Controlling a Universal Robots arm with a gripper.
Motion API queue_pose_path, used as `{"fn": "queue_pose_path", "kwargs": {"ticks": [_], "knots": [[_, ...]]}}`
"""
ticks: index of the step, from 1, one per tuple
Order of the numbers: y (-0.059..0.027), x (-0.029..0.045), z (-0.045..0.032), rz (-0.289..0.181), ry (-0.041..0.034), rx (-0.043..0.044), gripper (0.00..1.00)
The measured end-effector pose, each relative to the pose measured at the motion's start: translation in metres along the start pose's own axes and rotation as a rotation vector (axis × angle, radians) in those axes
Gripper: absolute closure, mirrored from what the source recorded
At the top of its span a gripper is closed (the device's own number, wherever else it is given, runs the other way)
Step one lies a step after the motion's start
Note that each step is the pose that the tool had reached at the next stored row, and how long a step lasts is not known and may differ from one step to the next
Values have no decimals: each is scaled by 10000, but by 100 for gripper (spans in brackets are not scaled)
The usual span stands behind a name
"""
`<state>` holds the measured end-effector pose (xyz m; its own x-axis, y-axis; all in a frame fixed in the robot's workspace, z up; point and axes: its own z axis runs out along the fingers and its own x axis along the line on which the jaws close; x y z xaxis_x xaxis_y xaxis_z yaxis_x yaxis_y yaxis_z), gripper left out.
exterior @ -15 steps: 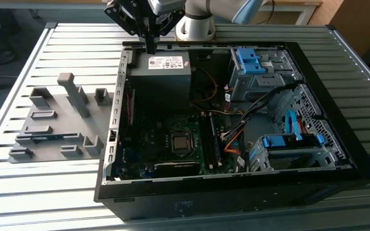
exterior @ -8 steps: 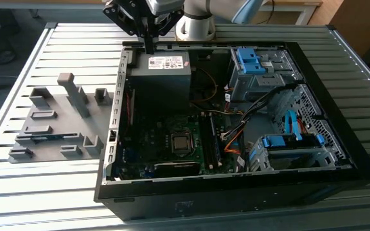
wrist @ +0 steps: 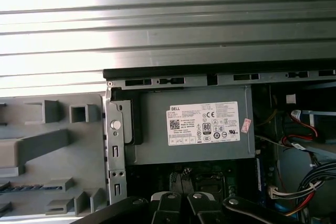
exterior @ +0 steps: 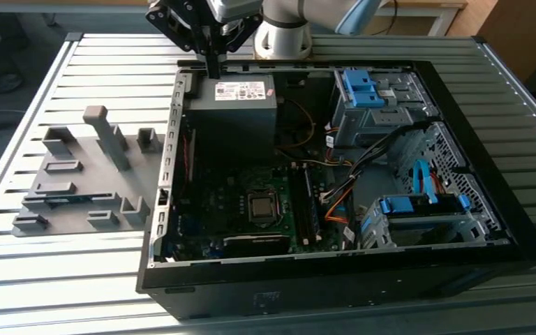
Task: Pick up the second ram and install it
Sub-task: 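Reach for the second ram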
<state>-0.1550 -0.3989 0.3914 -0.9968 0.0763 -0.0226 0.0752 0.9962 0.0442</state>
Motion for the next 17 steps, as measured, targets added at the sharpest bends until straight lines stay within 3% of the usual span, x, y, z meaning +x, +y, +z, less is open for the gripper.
{"fn": "queue_pose_path", "kwargs": {"ticks": [17], "knots": [[-7, 92, 4, 0, 4, 0, 89]]}}
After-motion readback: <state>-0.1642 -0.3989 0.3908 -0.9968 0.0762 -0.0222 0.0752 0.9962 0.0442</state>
